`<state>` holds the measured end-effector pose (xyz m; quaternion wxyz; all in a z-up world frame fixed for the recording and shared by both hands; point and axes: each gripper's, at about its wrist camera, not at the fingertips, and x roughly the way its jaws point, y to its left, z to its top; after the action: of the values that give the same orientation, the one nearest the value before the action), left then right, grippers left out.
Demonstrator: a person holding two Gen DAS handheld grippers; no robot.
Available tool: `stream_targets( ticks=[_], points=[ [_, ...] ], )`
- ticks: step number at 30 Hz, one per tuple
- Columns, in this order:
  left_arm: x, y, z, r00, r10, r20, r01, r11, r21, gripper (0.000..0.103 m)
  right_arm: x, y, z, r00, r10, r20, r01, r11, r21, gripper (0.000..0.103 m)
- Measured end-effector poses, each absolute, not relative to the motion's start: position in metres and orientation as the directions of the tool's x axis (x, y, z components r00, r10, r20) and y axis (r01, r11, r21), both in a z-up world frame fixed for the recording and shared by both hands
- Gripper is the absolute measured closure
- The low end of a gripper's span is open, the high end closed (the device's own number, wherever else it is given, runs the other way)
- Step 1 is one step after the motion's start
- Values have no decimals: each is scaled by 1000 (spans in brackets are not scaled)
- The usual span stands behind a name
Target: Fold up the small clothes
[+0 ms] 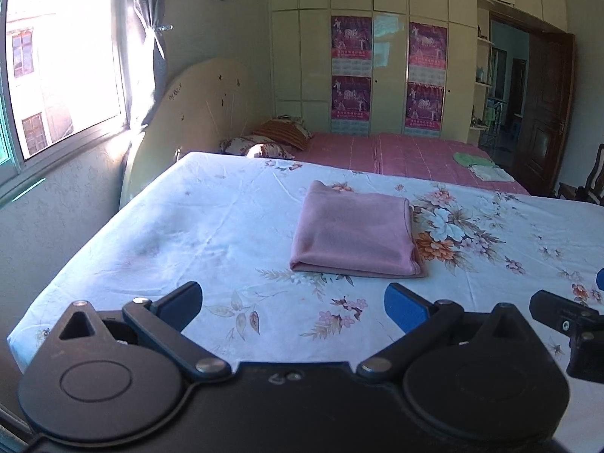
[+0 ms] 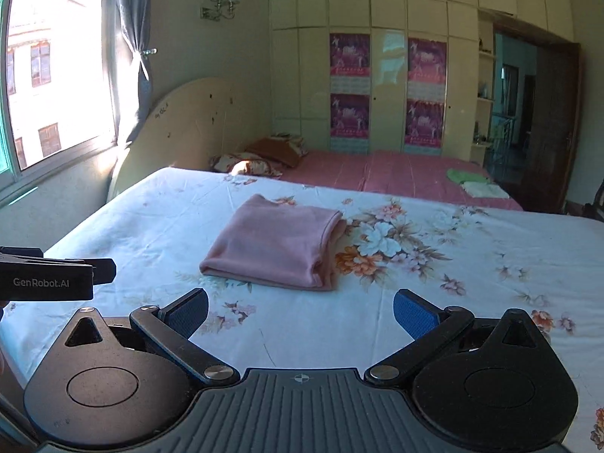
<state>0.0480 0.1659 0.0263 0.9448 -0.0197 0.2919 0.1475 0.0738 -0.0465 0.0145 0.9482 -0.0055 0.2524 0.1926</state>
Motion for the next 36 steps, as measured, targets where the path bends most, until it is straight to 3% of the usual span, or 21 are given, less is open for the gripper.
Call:
stream_targets(
  ticks=[10, 36],
  points=[
    [41, 152, 34, 795, 236, -559, -265, 964, 30, 0, 63, -67, 30, 832, 350, -430, -336, 935, 112, 0],
    [46, 144, 33, 794, 232, -562, -261, 965, 29, 0, 74, -70, 28, 827, 365, -429, -358, 928, 99, 0]
  ],
)
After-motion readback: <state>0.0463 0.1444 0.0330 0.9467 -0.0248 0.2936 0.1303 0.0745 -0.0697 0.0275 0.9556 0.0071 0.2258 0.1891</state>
